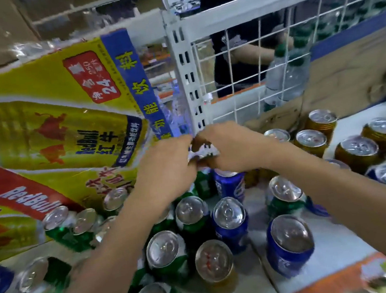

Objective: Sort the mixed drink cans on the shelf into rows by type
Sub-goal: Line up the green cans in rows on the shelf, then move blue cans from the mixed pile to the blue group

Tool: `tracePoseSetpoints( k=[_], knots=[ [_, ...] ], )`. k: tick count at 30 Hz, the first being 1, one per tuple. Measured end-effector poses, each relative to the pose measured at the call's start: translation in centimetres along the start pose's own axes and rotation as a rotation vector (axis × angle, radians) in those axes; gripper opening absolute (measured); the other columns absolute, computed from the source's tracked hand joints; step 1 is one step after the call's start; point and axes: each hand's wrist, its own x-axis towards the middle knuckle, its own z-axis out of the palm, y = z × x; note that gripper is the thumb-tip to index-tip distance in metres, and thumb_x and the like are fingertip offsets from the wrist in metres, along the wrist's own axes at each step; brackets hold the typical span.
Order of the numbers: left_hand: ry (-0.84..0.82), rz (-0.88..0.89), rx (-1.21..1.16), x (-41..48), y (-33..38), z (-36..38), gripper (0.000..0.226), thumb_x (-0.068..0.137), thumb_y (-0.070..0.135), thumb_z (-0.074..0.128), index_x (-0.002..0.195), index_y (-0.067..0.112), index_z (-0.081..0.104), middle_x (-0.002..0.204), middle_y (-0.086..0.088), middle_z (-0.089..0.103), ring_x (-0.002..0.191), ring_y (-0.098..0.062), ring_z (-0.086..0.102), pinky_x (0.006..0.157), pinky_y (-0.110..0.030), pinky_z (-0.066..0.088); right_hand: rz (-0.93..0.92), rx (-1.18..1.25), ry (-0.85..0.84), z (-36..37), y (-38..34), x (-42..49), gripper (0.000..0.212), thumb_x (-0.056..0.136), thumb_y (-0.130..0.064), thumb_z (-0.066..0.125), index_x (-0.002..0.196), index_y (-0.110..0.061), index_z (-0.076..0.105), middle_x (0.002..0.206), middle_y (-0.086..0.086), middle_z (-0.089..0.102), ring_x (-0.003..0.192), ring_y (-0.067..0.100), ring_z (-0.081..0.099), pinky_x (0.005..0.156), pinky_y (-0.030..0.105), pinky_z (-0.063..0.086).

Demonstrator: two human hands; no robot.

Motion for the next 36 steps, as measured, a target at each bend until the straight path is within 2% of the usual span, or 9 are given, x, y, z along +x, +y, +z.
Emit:
tracePoseSetpoints(
  k=[4, 8, 11, 14, 17, 19, 26, 30, 36],
  knots=[
    [-0.039, 0.075, -0.114, 2.8, 6.1, 1.5, 0.032, 0.086, 0.035, 0.060, 0.116, 0.026, 0.058, 0.108, -0.003, 0.066, 0.103, -0.028, 0.059, 0.078, -0.039, 0.048, 0.077, 0.014, 0.016, -2.6, 5.9, -4.7, 0.022, 0.087, -0.021, 0.060, 0.108, -0.013, 0.061, 0.108, 0.006, 0.065, 0.099, 0.026, 0.060, 0.078, 0.032, 0.045],
    [-0.124, 0.243, -0.116, 5.1, 13.0, 3.4, 0.029, 0.085, 0.045, 0.059, 0.102, 0.022, 0.056, 0.101, -0.002, 0.061, 0.098, -0.024, 0.057, 0.075, -0.037, 0.046, 0.185, -0.007, 0.059, -4.7, 13.0, -8.9, 0.032, 0.087, -0.020, 0.062, 0.119, -0.023, 0.062, 0.113, 0.002, 0.067, 0.102, 0.025, 0.061, 0.076, 0.026, 0.043],
    [-0.311, 0.370, 0.001, 6.5, 17.8, 5.2, 0.057, 0.078, 0.060, 0.062, 0.122, 0.026, 0.050, 0.117, 0.000, 0.055, 0.109, -0.021, 0.052, 0.080, -0.033, 0.043, 0.305, -0.017, 0.066, -6.4, 18.6, -11.7, 0.033, 0.088, -0.029, 0.061, 0.122, -0.026, 0.060, 0.113, 0.003, 0.066, 0.103, 0.029, 0.060, 0.078, 0.029, 0.043],
    [-0.572, 0.386, 0.186, 7.6, 21.4, 7.1, 0.074, 0.068, 0.067, 0.067, 0.125, 0.027, 0.044, 0.122, 0.001, 0.054, 0.110, -0.021, 0.052, 0.083, -0.035, 0.046, 0.364, -0.036, 0.075, -7.5, 24.0, -14.2, 0.036, 0.088, -0.030, 0.063, 0.121, -0.019, 0.060, 0.116, 0.006, 0.064, 0.105, 0.029, 0.058, 0.083, 0.033, 0.044],
    [-0.743, 0.345, 0.344, 8.4, 23.5, 8.4, 0.068, 0.064, 0.059, 0.073, 0.119, 0.028, 0.047, 0.112, 0.001, 0.060, 0.097, -0.020, 0.054, 0.076, -0.034, 0.047, 0.396, -0.048, 0.050, -7.9, 28.5, -16.3, 0.037, 0.086, -0.031, 0.064, 0.120, -0.015, 0.059, 0.118, 0.004, 0.062, 0.103, 0.024, 0.056, 0.084, 0.032, 0.043],
    [-0.751, 0.336, 0.370, 9.2, 24.4, 8.4, 0.057, 0.063, 0.056, 0.073, 0.109, 0.030, 0.052, 0.104, 0.004, 0.062, 0.085, -0.016, 0.052, 0.070, -0.033, 0.049, 0.426, -0.052, 0.057, -8.5, 30.9, -17.2, 0.036, 0.087, -0.031, 0.064, 0.119, -0.015, 0.059, 0.117, 0.004, 0.061, 0.103, 0.023, 0.056, 0.084, 0.031, 0.043],
    [-0.648, 0.245, 0.408, 14.4, 28.1, 3.7, 0.062, 0.069, 0.066, 0.065, 0.118, 0.032, 0.049, 0.090, 0.009, 0.048, 0.083, -0.014, 0.045, 0.068, -0.029, 0.039, 0.490, -0.022, 0.084, -9.5, 36.3, -18.0, 0.035, 0.087, -0.028, 0.065, 0.119, -0.015, 0.060, 0.118, 0.006, 0.062, 0.106, 0.028, 0.057, 0.092, 0.039, 0.047],
    [-0.565, 0.204, 0.431, 17.3, 29.7, 1.8, 0.058, 0.070, 0.066, 0.063, 0.114, 0.031, 0.050, 0.076, 0.013, 0.042, 0.073, -0.013, 0.044, 0.057, -0.028, 0.036, 0.532, -0.034, 0.119, -9.7, 38.7, -17.8, 0.034, 0.087, -0.029, 0.064, 0.119, -0.015, 0.060, 0.117, 0.010, 0.064, 0.105, 0.031, 0.059, 0.088, 0.039, 0.048],
    [-0.306, 0.260, 0.192, 21.9, 32.3, 3.2, 0.054, 0.065, 0.077, 0.057, 0.107, 0.042, 0.050, 0.101, 0.014, 0.059, 0.086, -0.014, 0.052, 0.069, -0.032, 0.048, 0.638, -0.165, 0.172, -10.1, 42.7, -17.9, 0.033, 0.086, -0.025, 0.060, 0.114, -0.007, 0.060, 0.113, 0.020, 0.061, 0.104, 0.040, 0.055, 0.085, 0.040, 0.043]
  ],
)
